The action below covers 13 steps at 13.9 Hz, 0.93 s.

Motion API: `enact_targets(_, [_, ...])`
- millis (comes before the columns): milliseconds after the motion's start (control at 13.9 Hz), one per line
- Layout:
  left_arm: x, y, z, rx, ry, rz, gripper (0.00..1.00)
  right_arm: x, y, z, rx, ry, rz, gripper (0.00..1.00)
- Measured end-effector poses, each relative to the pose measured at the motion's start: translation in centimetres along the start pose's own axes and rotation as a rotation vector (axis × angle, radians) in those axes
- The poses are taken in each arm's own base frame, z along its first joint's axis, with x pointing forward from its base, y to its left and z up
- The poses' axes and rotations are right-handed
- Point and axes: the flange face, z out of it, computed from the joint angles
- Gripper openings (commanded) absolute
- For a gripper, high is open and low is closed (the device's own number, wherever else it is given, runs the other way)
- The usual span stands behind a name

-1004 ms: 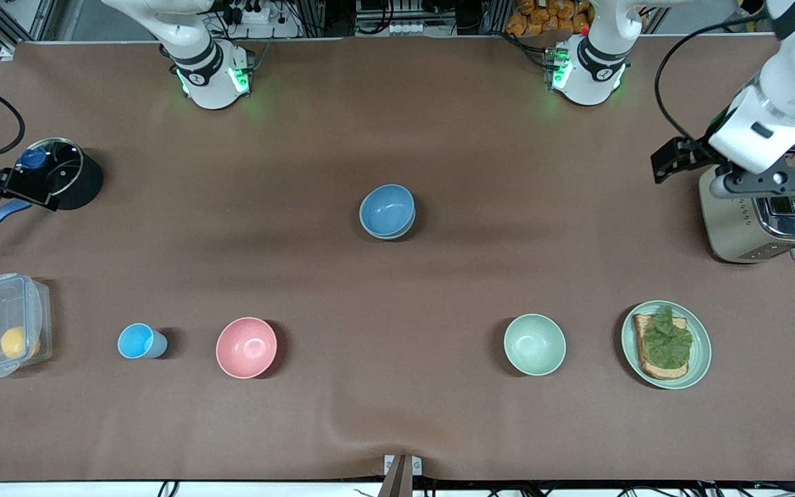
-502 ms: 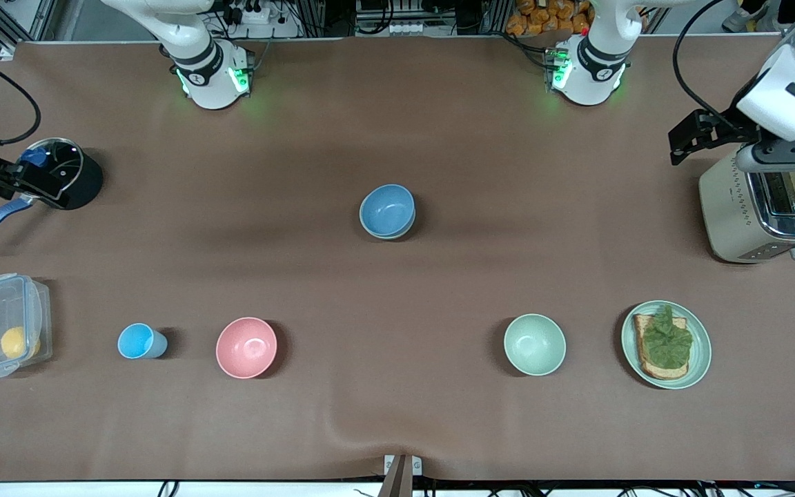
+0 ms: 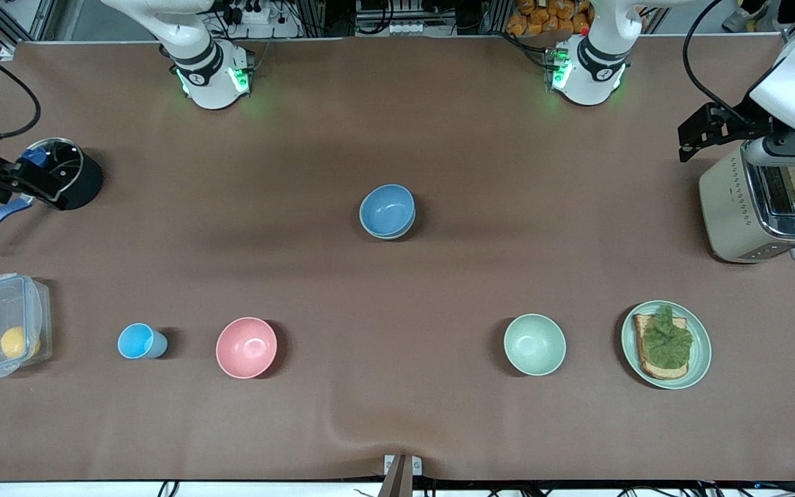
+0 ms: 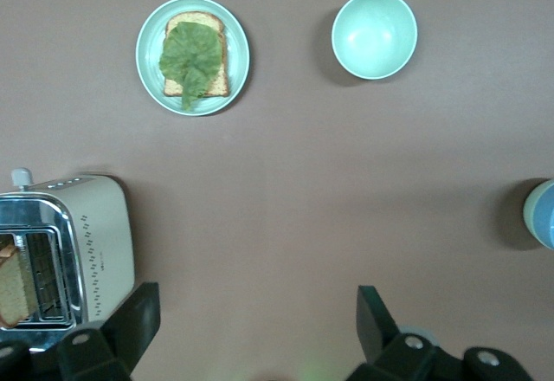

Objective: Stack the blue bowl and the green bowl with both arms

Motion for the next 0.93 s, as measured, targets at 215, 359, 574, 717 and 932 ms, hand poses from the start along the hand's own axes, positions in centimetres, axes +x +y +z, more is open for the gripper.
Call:
enact_targets(215, [0.0,0.1,0.0,-0.014,-0.002,0.001,1.0,-0.1,-0.1,-1.3,0.002,0.022,-0.002,1.0])
enact_targets(359, [0.0,0.1,0.0,-0.014,-0.002,0.001,1.0,-0.1,-0.3,-1.6,0.004,0.026,-0.006,1.0])
enact_targets(574, [0.0,0.1,0.0,-0.014,-0.002,0.001,1.0,-0.3,-1.3,-2.0,0.007,0.032,-0.024,1.0])
enact_targets(717, [0.0,0.1,0.0,-0.014,-0.002,0.001,1.0,-0.4,-1.7,-2.0,0.008,0.032,-0.03,1.0])
enact_targets(932, [0.0,0.1,0.0,-0.014,-0.002,0.001,1.0,-0.3,-1.3,-2.0,0.008,0.032,-0.025,1.0])
